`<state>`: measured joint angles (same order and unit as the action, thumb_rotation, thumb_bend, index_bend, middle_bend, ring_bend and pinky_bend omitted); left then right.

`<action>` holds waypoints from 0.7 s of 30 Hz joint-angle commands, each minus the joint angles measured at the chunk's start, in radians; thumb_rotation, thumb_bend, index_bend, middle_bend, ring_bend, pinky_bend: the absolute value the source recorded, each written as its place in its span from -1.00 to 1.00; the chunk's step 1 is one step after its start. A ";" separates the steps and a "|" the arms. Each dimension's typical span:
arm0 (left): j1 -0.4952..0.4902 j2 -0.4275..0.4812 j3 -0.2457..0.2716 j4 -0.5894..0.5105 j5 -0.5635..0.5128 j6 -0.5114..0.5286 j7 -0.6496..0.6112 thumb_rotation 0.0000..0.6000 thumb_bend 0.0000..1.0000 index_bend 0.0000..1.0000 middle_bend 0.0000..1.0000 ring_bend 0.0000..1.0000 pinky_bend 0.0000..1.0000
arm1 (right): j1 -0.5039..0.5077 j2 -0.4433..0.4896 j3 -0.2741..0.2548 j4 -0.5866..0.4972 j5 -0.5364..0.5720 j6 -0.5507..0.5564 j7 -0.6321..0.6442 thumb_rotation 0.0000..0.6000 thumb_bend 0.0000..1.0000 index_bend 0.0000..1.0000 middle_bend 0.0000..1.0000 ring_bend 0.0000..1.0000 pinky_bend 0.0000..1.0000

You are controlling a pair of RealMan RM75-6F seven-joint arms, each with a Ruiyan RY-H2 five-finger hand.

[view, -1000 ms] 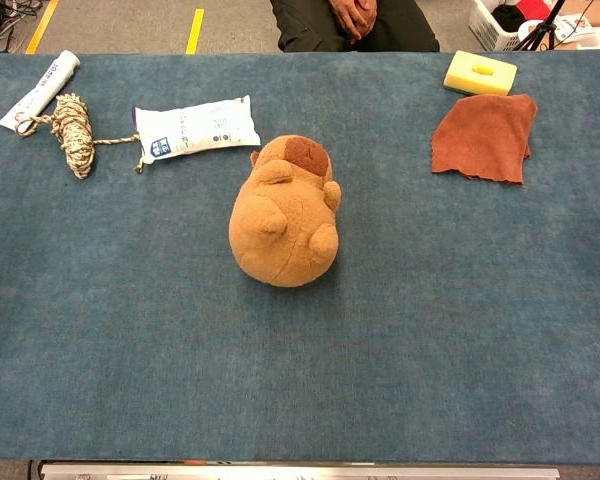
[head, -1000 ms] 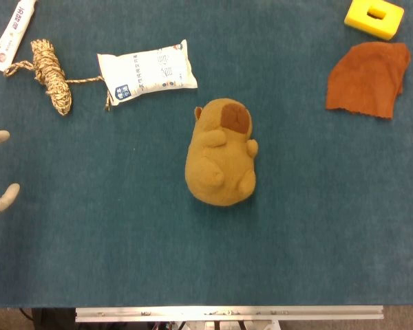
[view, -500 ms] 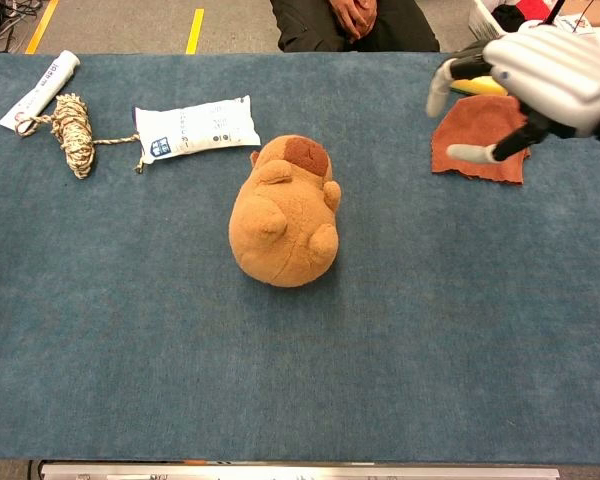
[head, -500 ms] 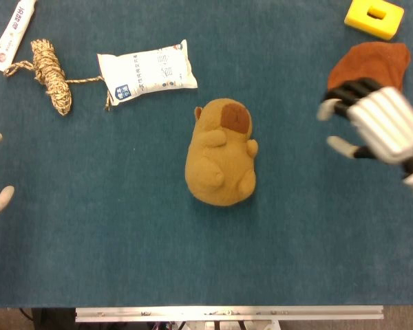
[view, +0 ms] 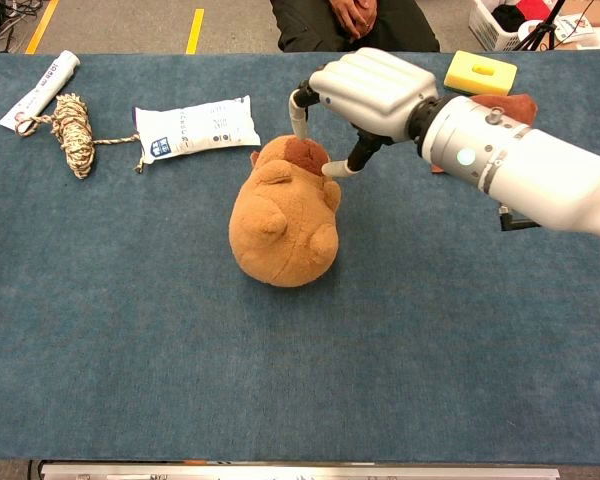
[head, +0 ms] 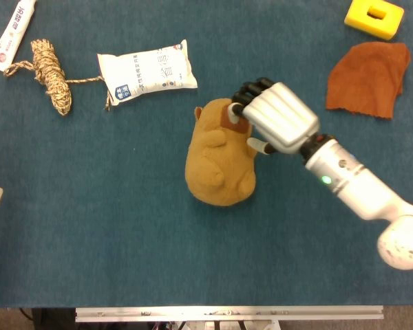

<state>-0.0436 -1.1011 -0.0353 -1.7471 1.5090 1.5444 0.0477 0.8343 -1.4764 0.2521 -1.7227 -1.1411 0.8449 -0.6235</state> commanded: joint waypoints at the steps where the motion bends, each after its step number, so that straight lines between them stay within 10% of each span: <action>1: 0.005 0.004 0.001 0.004 0.000 0.005 -0.012 1.00 -0.66 -0.49 -0.60 -0.82 -0.72 | 0.061 -0.048 -0.001 0.015 0.084 -0.007 -0.086 1.00 -0.65 -0.10 -0.29 -0.55 -0.44; 21: 0.011 0.011 -0.001 0.023 0.001 0.009 -0.058 1.00 -0.66 -0.49 -0.60 -0.82 -0.72 | 0.223 -0.117 -0.038 0.056 0.269 0.038 -0.222 1.00 -0.48 -0.10 -0.37 -0.75 -0.93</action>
<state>-0.0325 -1.0896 -0.0360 -1.7246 1.5094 1.5527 -0.0098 1.0523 -1.5889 0.2189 -1.6698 -0.8753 0.8775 -0.8409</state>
